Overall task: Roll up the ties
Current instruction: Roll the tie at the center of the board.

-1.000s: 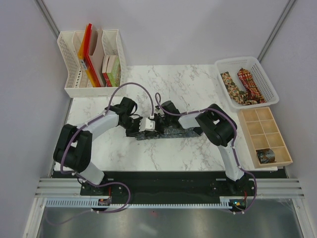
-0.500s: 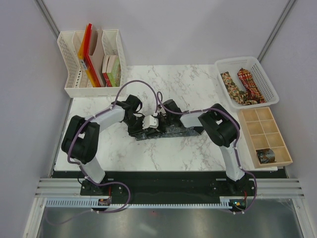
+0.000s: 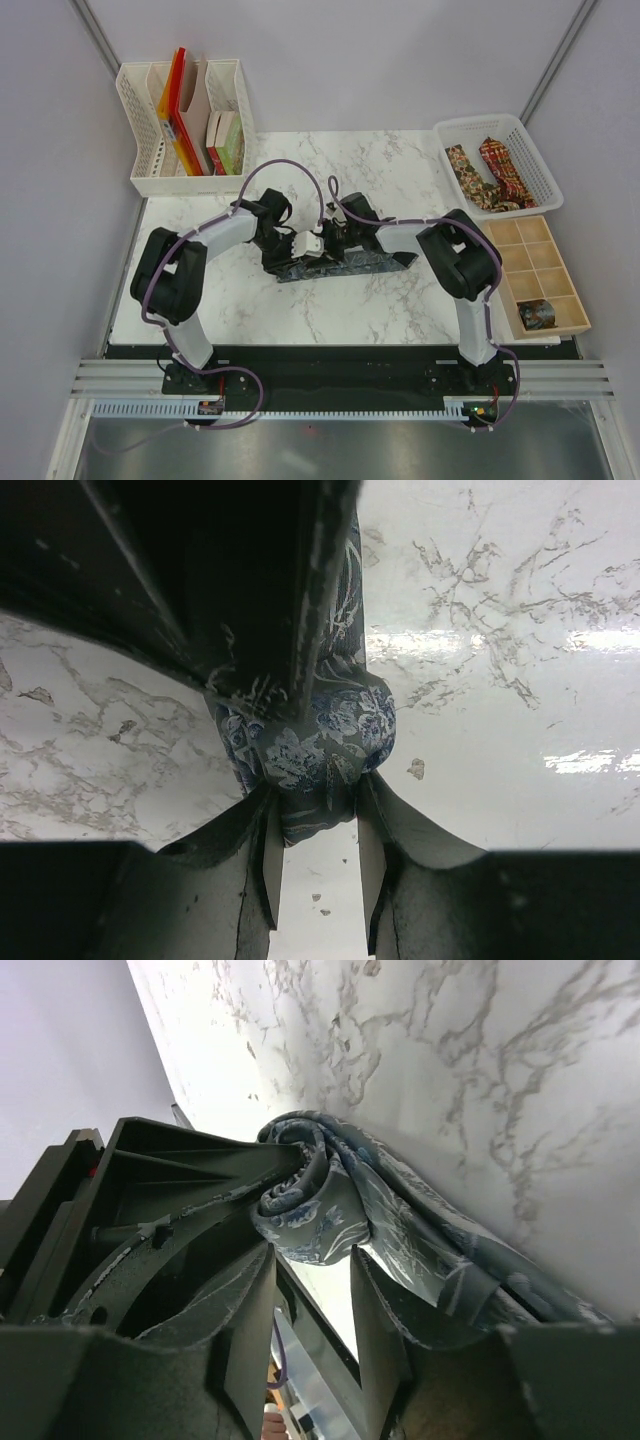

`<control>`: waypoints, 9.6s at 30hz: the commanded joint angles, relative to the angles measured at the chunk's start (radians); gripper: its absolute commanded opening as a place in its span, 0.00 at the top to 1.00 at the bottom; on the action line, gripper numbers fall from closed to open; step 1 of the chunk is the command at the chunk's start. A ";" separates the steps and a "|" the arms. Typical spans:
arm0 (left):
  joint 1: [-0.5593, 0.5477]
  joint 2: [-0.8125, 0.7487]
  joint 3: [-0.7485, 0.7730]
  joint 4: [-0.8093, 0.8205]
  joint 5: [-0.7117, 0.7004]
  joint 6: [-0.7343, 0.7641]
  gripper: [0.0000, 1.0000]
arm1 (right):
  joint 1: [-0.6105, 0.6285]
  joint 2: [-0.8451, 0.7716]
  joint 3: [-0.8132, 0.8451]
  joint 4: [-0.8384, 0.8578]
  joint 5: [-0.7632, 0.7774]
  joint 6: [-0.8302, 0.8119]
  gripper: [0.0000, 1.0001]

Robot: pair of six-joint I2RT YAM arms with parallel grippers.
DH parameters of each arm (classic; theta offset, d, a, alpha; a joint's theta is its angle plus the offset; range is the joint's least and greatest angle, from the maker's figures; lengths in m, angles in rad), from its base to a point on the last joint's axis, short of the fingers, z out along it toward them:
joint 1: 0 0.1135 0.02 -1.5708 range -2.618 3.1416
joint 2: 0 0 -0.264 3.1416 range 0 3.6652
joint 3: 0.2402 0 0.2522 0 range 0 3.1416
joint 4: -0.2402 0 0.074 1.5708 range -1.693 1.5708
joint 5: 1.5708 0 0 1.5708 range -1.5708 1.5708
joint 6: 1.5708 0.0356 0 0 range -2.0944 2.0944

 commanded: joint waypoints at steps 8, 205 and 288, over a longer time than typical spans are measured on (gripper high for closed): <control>-0.008 0.089 -0.035 0.015 -0.007 0.015 0.78 | 0.049 0.025 0.008 0.106 0.008 0.040 0.56; -0.117 0.092 -0.067 0.087 0.002 -0.202 0.52 | 0.050 -0.007 -0.108 0.110 0.010 -0.003 0.74; -0.175 -0.042 -0.081 0.279 0.031 -0.248 0.47 | 0.062 0.133 -0.102 0.018 0.119 -0.068 1.00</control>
